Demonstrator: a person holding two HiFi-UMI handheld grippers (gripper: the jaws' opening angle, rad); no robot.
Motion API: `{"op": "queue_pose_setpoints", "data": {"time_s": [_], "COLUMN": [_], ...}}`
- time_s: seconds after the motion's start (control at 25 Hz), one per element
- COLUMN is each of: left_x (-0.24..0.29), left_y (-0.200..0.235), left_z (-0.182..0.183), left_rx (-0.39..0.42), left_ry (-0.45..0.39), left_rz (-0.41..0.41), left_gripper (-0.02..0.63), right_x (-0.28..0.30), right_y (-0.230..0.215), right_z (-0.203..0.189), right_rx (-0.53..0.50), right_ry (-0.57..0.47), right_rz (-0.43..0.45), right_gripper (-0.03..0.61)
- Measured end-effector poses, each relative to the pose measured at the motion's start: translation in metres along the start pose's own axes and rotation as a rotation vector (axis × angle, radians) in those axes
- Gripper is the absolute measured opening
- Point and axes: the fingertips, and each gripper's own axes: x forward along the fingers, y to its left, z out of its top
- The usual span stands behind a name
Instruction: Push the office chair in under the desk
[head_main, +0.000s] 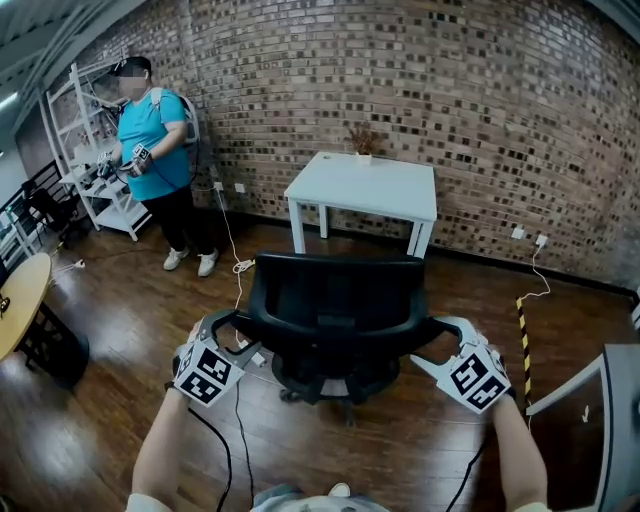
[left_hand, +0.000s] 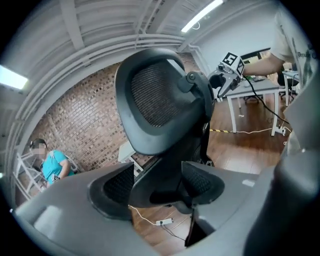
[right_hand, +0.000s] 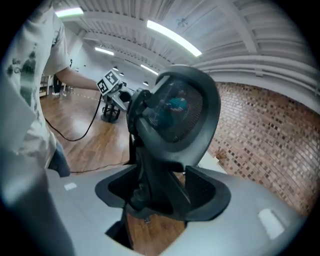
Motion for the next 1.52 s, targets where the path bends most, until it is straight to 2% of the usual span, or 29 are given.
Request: {"op": "queue_pose_setpoints", "data": {"time_s": [0.12,0.32,0.52,0.64,0.92,1.12,1.52], "left_x": [0.006,0.045,0.063,0.064,0.087,0.124,0.203], "left_y": [0.006,0.003,-0.001,0.004,0.026,0.057,0.113], "left_z": [-0.01,-0.013,-0.016,-0.014,-0.011,-0.011,-0.003], "left_rx": [0.055,0.111,0.202,0.248,0.266,0.278,0.295], "left_ry": [0.056,0.117,0.133,0.105,0.102,0.115,0.124], "left_rz": [-0.017,-0.042,-0.077,-0.074,-0.097,-0.111,-0.163], "left_gripper": [0.318,0.319,0.33,0.321,0.317,0.308,0.305], "right_x": [0.014,0.048,0.067,0.069,0.083,0.113,0.172], "right_y": [-0.002,-0.018,-0.012,-0.018,-0.033,-0.06,-0.119], "right_z": [-0.011,-0.038,-0.038,-0.034,-0.032,-0.03,-0.034], "right_rx": [-0.037,-0.088,-0.152,-0.186,-0.177,-0.165,-0.124], "right_ry": [0.073,0.138,0.153,0.163,0.188,0.193,0.245], "right_rz": [0.021,0.06,0.05,0.037,0.017,-0.036,-0.04], "right_gripper": [0.322,0.328,0.328,0.281,0.27,0.268,0.265]}}
